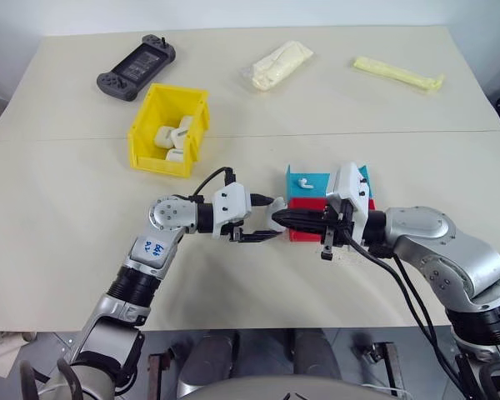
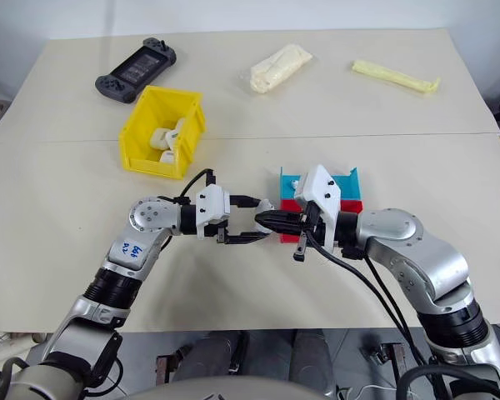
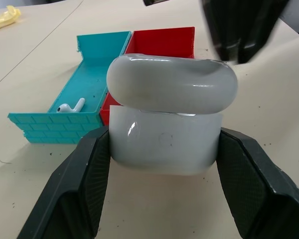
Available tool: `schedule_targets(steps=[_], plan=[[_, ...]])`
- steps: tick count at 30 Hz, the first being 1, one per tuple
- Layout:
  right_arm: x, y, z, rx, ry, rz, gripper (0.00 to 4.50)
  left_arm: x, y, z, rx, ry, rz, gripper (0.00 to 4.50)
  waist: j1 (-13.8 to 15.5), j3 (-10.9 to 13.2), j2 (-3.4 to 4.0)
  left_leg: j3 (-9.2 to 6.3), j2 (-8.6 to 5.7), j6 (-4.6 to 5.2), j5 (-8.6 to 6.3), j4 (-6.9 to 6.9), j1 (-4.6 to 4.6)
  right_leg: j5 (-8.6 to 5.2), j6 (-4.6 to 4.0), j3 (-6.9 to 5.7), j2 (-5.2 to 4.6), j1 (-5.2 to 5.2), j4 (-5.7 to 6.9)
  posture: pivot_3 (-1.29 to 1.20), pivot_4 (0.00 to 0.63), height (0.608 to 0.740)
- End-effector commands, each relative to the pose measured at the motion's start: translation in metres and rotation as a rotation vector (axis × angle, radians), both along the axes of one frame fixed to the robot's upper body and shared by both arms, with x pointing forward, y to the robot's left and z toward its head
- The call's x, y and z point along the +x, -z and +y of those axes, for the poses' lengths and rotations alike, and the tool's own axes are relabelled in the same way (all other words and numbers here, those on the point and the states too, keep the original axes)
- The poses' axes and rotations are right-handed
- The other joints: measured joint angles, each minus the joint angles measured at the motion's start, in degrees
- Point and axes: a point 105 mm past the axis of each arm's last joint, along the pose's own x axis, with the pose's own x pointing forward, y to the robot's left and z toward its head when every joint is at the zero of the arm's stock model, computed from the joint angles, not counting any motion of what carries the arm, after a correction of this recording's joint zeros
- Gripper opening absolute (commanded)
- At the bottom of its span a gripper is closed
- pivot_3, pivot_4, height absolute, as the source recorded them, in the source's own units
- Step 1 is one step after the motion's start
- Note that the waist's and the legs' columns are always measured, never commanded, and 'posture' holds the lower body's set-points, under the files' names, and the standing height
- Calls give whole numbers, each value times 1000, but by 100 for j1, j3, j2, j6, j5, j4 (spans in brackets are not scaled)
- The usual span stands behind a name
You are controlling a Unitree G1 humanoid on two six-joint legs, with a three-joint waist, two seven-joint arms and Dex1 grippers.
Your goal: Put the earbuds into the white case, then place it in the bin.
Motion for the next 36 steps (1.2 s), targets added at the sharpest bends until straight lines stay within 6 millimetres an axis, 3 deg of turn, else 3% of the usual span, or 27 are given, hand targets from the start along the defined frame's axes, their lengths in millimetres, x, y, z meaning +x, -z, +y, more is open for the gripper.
schedule_targets(steps=[1, 7, 11, 14, 19, 26, 32, 36], plan=[[5, 3, -17, -34, 52, 0, 23, 4, -21, 6, -69, -10, -64, 2790, -3, 0, 0, 0, 0, 0, 0, 0, 0, 0, 0, 0, 0, 0, 0, 0, 150, 740], [2, 12, -49, -23, 145, 56, 23, -7, -26, 16, -150, 28, -23, 2790, 1, 0, -1, 0, 0, 0, 0, -2, 0, 0, 0, 0, -1, -1, 0, 0, 150, 740], [-8, 9, -71, 41, 221, 46, 23, -8, -26, 41, -240, -73, 7, 2790, -3, 0, -1, 1, 7, 0, 0, -6, 1, 0, 0, 0, 3, -1, 0, 0, 150, 740], [-18, 5, -80, 75, 244, 32, 613, -1, -28, 70, -341, -260, 20, 2790, -7, 0, -1, 3, 2, 0, 0, -6, 2, 0, 0, 1, 0, -1, 0, 0, 150, 740], [-21, -12, -85, 150, 303, -126, 2241, 9, -29, 128, -441, -641, -15, 2790, 4, 0, -2, 4, 7, 0, 0, -2, 6, 0, 0, 3, 3, 0, 0, 0, 150, 740], [-25, -20, -78, 158, 283, -364, 4482, 23, -52, 170, -600, -876, -18, 2790, 44, 0, -10, 2, -2, 0, 0, 2, 6, 0, 0, 3, -2, 6, 2, 0, 150, 740], [-24, -11, -75, 190, 297, -359, 4482, 63, -86, 178, -668, -947, -79, 2790, 17, -3, -15, 0, -1, 0, 0, 6, 6, 0, 0, 0, 0, 7, 8, 0, 150, 740], [-21, -9, -71, 205, 317, -360, 4482, 102, -89, 182, -571, -1028, -63, 2790, -4, -3, -15, 1, 1, 0, 0, 2, 8, 0, 0, -2, 5, 6, 9, 0, 150, 740]])
